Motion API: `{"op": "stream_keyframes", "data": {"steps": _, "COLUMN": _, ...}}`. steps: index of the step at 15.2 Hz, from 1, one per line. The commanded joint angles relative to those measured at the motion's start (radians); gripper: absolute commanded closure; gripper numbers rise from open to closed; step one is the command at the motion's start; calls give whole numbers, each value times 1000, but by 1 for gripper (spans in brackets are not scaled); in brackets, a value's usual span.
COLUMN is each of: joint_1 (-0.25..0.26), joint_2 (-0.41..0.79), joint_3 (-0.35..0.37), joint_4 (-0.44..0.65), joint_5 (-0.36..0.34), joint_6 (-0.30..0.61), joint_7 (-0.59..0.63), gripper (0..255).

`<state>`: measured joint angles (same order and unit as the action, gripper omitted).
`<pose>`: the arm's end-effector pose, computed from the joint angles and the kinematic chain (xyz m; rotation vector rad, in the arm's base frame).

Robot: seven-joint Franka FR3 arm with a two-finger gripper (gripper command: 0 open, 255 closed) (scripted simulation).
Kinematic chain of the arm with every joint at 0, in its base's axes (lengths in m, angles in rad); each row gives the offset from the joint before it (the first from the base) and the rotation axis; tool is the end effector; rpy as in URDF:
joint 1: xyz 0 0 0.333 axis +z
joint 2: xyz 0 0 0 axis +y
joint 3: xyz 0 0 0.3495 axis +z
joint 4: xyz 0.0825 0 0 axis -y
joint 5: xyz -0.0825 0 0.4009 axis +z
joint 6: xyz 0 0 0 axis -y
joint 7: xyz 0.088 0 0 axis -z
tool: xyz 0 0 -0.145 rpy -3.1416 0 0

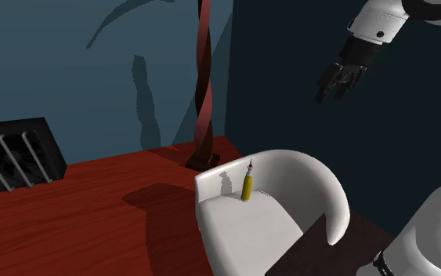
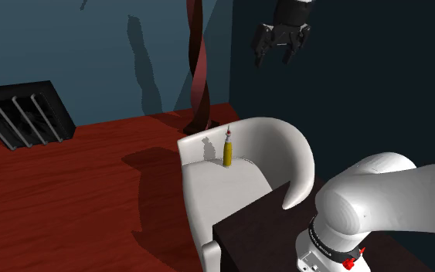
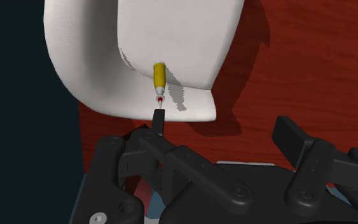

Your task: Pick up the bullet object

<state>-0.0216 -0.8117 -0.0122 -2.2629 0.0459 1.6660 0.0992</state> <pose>0.3083 -0.0057 0.6404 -3.0557 0.1983 -0.3270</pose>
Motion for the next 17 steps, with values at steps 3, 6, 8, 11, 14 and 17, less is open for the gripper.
{"op": "stream_keyframes", "data": {"steps": 3, "joint_1": -1, "joint_2": 8, "joint_3": -3, "joint_4": -61, "joint_5": -3, "joint_6": 77, "joint_7": -10, "gripper": 0}}
{"op": "stream_keyframes", "data": {"steps": 6, "joint_1": -2, "joint_2": 33, "joint_3": -9, "joint_4": -142, "joint_5": -8, "joint_6": 195, "joint_7": -25, "gripper": 0}}
{"op": "stream_keyframes", "data": {"steps": 8, "joint_1": -3, "joint_2": 59, "joint_3": -13, "joint_4": -188, "joint_5": -11, "joint_6": 275, "joint_7": -35, "gripper": 0}}
{"op": "stream_keyframes", "data": {"steps": 11, "joint_1": -3, "joint_2": 111, "joint_3": -20, "joint_4": -248, "joint_5": -14, "joint_6": 399, "joint_7": -51, "gripper": 0}}
{"op": "stream_keyframes", "data": {"steps": 14, "joint_1": -3, "joint_2": 180, "joint_3": -28, "joint_4": -293, "joint_5": -16, "joint_6": 526, "joint_7": -66, "gripper": 0}}
{"op": "stream_keyframes", "data": {"steps": 17, "joint_1": -2, "joint_2": 266, "joint_3": -37, "joint_4": -324, "joint_5": -16, "joint_6": 655, "joint_7": -83, "gripper": 0}}
